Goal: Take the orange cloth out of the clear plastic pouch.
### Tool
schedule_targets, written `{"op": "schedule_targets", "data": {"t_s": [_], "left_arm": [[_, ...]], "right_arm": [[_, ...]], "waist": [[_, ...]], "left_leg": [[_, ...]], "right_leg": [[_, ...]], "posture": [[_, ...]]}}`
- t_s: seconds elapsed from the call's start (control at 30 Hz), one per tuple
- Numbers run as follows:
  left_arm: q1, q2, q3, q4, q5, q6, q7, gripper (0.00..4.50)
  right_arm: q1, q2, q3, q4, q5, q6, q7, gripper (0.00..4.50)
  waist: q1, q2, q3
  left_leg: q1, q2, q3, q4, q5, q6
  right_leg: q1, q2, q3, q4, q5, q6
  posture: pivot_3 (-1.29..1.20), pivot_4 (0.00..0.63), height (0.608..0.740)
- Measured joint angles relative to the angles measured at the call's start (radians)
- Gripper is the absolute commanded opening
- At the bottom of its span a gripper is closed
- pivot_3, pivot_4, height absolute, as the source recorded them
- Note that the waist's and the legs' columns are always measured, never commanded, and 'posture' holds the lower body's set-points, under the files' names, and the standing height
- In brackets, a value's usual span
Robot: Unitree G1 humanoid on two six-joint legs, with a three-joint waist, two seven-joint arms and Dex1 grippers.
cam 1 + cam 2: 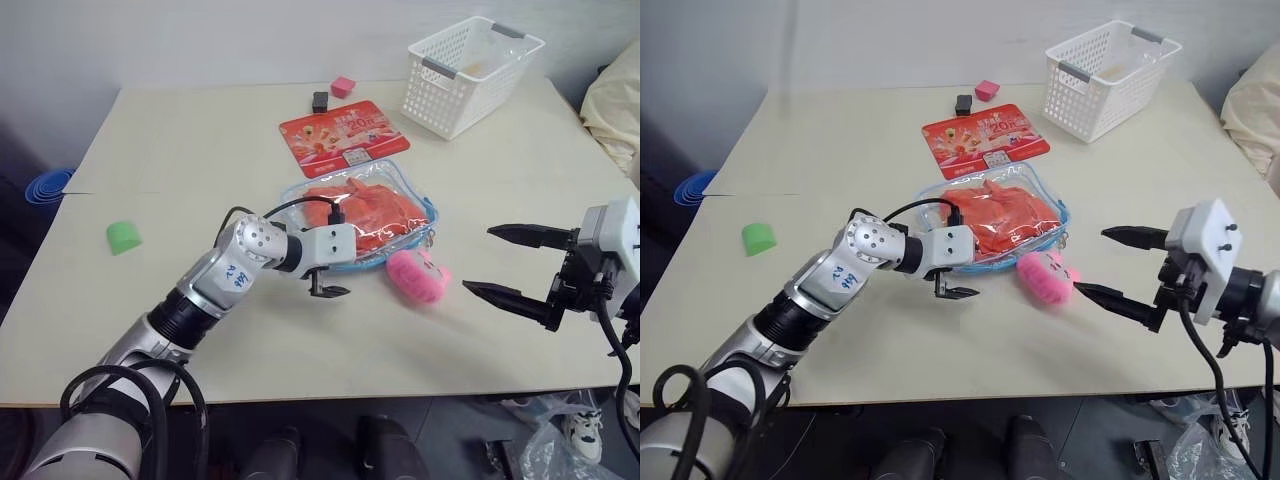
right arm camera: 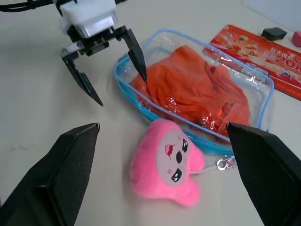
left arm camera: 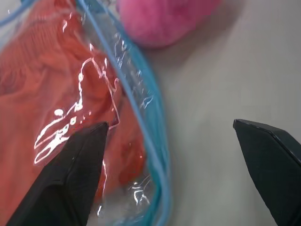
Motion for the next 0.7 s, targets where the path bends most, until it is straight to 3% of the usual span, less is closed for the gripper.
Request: {"op": "schedule_targets", "data": {"t_s": [0.13,0.23,0.67,0.7], "left_arm": [[-0.013,-0.062,-0.016,0.059,0.068,-0.039,0.045,4.48],[-0.027,-0.082,-0.013,0.089,0.103,-0.061,0.066,3.97],[0.002,-0.090,0.027,0.080,0.120,-0.057,0.066,0.05],[0.007,-0.078,0.033,0.074,0.121,-0.057,0.061,0.02]], "right_arm": [[0.001,0.000,0.000,-0.003,0.008,0.015,-0.027,4.50],[0.005,0.000,-0.001,-0.007,0.008,0.017,-0.037,4.50],[0.006,0.000,0.000,-0.004,-0.001,0.014,-0.042,4.50],[0.006,0.000,0.000,-0.001,-0.001,0.013,-0.041,4.50]], "waist": [[0.009,-0.001,0.001],[0.019,-0.001,0.001],[0.023,-0.002,0.001],[0.023,-0.002,0.001]], "left_leg": [[-0.003,-0.001,0.000,0.002,0.000,0.000],[-0.003,-0.001,0.000,0.002,0.000,0.000],[-0.004,-0.001,0.003,0.002,0.000,0.000],[-0.004,-0.001,0.003,0.002,0.000,0.000]], "right_leg": [[-0.003,0.000,0.000,0.000,0.000,0.001],[-0.003,0.000,0.000,0.001,0.001,0.001],[-0.008,-0.001,0.003,0.006,0.001,0.001],[-0.009,-0.001,0.003,0.006,0.001,0.001]], "posture": [[0.00,0.150,0.740],[0.00,0.150,0.740],[0.00,0.150,0.740],[0.00,0.150,0.740]]}}
